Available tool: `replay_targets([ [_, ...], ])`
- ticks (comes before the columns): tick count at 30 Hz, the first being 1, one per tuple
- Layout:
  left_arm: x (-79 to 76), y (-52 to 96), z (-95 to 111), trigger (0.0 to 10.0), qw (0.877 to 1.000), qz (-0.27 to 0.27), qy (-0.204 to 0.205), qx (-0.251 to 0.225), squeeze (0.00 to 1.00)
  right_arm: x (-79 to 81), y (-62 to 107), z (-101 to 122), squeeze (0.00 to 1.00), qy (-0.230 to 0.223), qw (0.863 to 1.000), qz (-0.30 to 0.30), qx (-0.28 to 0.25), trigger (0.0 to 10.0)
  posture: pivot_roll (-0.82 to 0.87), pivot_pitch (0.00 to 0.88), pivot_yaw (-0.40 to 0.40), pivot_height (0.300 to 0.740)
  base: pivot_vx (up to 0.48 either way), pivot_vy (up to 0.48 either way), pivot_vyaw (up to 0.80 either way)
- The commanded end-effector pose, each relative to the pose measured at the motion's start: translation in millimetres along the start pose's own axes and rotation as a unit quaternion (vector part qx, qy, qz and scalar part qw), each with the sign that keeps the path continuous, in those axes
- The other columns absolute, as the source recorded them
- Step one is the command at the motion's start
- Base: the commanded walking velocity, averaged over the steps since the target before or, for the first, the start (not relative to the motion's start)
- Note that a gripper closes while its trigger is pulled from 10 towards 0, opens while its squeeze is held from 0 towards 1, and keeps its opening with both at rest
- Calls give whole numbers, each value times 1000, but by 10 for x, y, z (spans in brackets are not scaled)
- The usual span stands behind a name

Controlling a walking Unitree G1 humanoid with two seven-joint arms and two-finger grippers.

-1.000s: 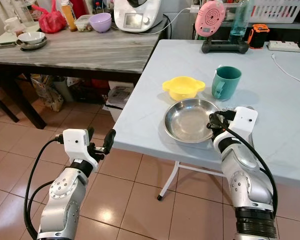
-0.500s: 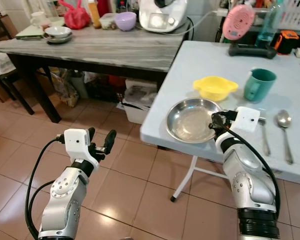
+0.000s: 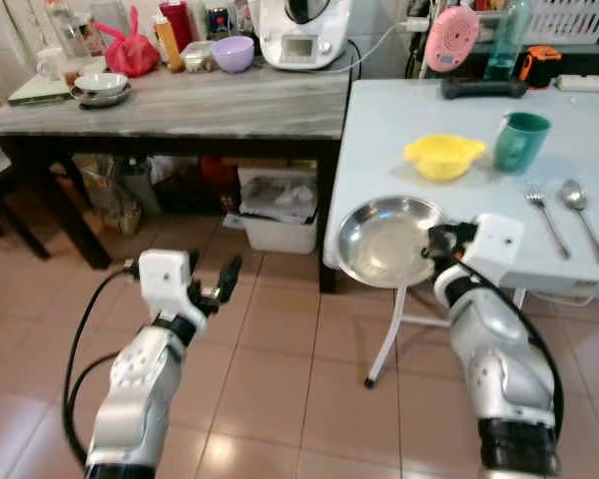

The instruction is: Setting the table

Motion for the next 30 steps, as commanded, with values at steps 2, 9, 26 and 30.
replay_targets([
  [2, 81, 42, 5, 10000, 1000, 18, -8, -1, 0, 147, -14, 104, 0, -1, 1000, 20, -19, 10000, -113, 39, 86, 740, 0, 480, 0],
  [9, 25, 49, 19, 10000, 1000, 22, -9, -18, 0, 150, -17, 107, 0, 2, 1000, 20, -22, 10000, -112, 39, 89, 740, 0, 206, 0],
  [26, 18, 48, 41, 10000, 999, 20, 8, -25, 0, 170, -25, 121, 0, 7, 999, 22, -27, 10000, -107, 40, 88, 740, 157, 0, 0],
  [30, 13, 44, 36, 10000, 1000, 18, 8, -24, 0, 167, -25, 121, 0, 7, 999, 22, -27, 10000, -111, 38, 91, 740, 413, 0, 0],
])
Point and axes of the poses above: a point about 5 cm out from each wrist's last joint towards the gripper, its own y axis pointing back from the gripper into the wrist, its own z axis along the axis of the wrist's last joint, x = y × z, the point moved 3 cm from there along -y, pointing out of the wrist towards the gripper, and after that the axes turned 8 degrees about y, right-handed, at the moved point
